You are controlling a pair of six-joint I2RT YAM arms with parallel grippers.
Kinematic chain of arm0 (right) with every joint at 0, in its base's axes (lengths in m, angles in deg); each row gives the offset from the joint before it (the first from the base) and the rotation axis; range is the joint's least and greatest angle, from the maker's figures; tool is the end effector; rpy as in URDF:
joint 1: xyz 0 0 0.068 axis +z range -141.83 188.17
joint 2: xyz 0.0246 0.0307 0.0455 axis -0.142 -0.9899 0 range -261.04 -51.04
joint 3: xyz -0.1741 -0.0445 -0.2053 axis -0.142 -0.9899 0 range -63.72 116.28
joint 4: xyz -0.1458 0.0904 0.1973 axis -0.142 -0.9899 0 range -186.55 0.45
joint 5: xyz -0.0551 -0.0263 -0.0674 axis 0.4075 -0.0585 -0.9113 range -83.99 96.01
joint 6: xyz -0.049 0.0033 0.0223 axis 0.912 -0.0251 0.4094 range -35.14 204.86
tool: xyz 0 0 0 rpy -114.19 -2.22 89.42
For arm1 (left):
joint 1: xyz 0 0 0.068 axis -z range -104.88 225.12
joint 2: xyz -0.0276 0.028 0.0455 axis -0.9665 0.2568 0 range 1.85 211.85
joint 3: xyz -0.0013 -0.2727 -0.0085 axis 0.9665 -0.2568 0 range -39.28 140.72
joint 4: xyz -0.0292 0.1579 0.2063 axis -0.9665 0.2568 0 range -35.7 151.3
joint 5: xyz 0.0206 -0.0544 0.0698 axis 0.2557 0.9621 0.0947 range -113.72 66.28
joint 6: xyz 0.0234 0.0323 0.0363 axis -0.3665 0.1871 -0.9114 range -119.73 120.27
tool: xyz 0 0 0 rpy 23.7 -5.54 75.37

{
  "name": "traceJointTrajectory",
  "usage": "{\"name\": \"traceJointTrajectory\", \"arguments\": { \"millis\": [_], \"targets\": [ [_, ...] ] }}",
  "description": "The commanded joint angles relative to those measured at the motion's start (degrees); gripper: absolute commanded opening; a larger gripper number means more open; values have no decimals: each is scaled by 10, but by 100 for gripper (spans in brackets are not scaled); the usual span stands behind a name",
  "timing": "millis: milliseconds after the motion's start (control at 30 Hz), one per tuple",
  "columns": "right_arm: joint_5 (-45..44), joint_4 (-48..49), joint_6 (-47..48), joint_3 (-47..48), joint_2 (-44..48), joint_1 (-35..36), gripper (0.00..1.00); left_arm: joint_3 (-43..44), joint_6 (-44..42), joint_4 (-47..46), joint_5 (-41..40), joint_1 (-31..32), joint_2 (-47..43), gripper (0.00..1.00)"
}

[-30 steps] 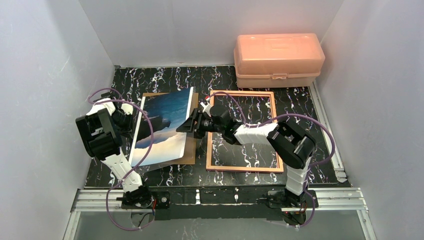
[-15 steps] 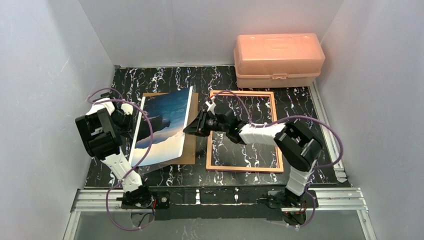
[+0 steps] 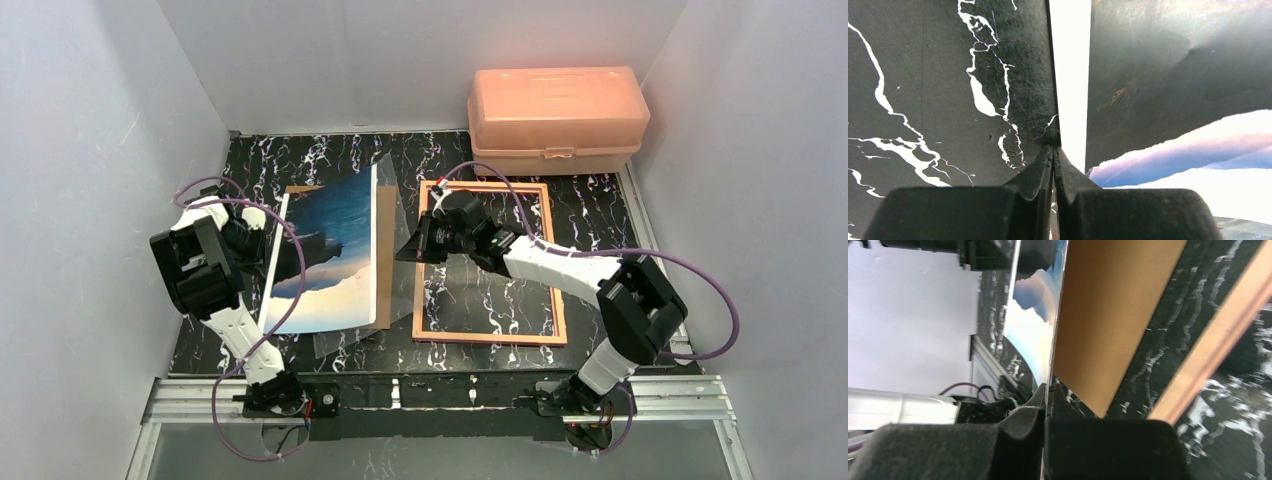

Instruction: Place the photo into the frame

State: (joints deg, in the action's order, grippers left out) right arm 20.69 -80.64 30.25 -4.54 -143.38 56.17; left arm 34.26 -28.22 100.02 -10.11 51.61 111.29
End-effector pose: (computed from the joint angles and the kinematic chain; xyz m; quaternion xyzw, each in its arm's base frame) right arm 0.2392 0.2794 0.2491 -0.0213 0.8356 0.4873 0.2528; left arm 0.3310 0.1348 0.1599 0.0517 0.9890 -0.0744 0.1170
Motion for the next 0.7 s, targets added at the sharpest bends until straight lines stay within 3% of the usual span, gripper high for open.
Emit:
{"name": "traceJointTrajectory", "arguments": {
  "millis": [0, 200, 500, 567, 667],
  "targets": [
    [-50, -155, 101, 82, 68, -14, 1, 9, -5, 59, 27, 0, -2, 4],
    [-119, -293, 165, 158, 145, -38, 1, 55, 8, 118, 74, 5, -34, 17],
    [-212, -378, 206, 227, 220, -44, 1, 47, 27, 147, 103, 85, -74, 23],
    [-222, -387, 214, 244, 230, -44, 1, 64, 44, 160, 125, 104, -87, 41],
    [-222, -389, 224, 267, 239, -45, 1, 111, 73, 185, 172, 137, -108, 44]
  ]
}}
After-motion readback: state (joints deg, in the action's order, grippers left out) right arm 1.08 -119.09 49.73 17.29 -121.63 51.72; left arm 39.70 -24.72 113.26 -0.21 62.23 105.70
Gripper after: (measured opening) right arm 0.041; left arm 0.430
